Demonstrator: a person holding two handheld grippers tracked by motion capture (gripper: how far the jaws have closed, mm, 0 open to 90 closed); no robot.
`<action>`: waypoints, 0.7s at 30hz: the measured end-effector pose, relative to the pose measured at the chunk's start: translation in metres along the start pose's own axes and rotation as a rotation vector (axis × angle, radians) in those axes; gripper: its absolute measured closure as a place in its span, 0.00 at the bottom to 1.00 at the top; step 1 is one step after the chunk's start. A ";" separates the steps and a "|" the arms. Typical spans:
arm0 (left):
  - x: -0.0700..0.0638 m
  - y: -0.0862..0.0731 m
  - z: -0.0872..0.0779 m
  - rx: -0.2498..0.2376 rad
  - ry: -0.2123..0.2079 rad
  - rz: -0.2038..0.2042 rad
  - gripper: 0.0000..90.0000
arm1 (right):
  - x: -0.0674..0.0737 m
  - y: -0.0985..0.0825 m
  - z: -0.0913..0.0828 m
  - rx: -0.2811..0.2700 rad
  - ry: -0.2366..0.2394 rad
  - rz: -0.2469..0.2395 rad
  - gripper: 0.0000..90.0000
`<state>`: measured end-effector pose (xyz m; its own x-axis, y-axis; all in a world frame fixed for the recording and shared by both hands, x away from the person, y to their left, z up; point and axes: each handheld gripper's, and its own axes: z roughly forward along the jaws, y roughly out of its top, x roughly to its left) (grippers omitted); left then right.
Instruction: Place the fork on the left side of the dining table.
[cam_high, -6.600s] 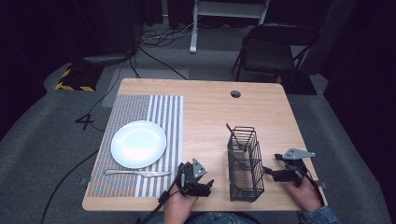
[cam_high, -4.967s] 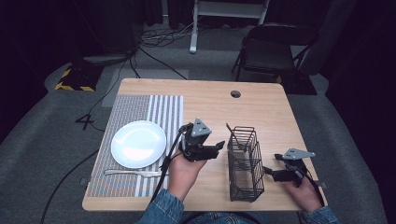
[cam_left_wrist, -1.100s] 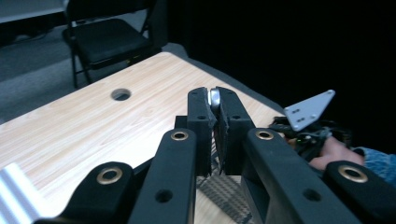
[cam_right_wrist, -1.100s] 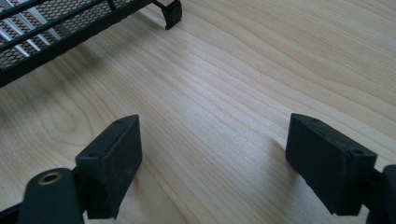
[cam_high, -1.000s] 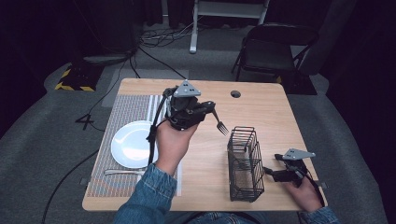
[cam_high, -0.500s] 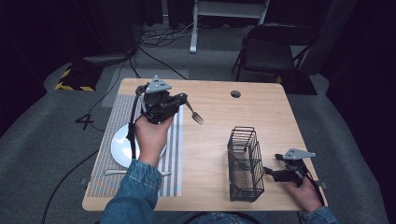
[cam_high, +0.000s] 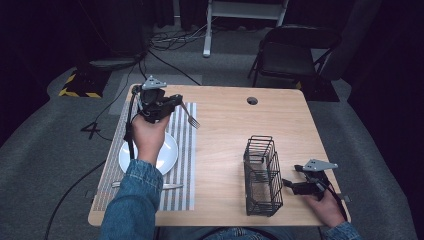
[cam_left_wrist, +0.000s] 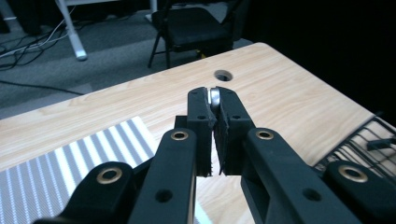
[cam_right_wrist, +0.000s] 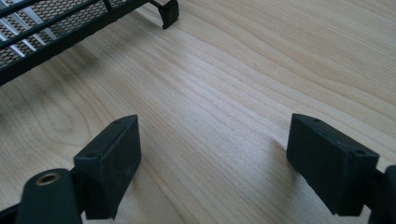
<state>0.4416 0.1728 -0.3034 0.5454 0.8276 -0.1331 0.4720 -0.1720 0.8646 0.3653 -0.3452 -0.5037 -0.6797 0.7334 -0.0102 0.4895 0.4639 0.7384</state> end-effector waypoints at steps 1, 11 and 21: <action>0.007 -0.002 0.002 0.003 0.015 -0.008 0.95 | 0.000 0.000 0.000 0.000 0.000 0.000 0.20; 0.030 -0.006 0.007 0.017 0.047 -0.032 0.95 | 0.000 0.000 0.000 0.000 0.000 0.000 0.20; 0.051 -0.011 0.026 0.060 0.094 -0.069 0.95 | 0.000 0.000 0.000 0.000 0.000 0.000 0.20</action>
<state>0.4824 0.2031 -0.3320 0.4442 0.8844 -0.1431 0.5487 -0.1423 0.8238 0.3653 -0.3453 -0.5037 -0.6798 0.7333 -0.0106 0.4894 0.4644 0.7381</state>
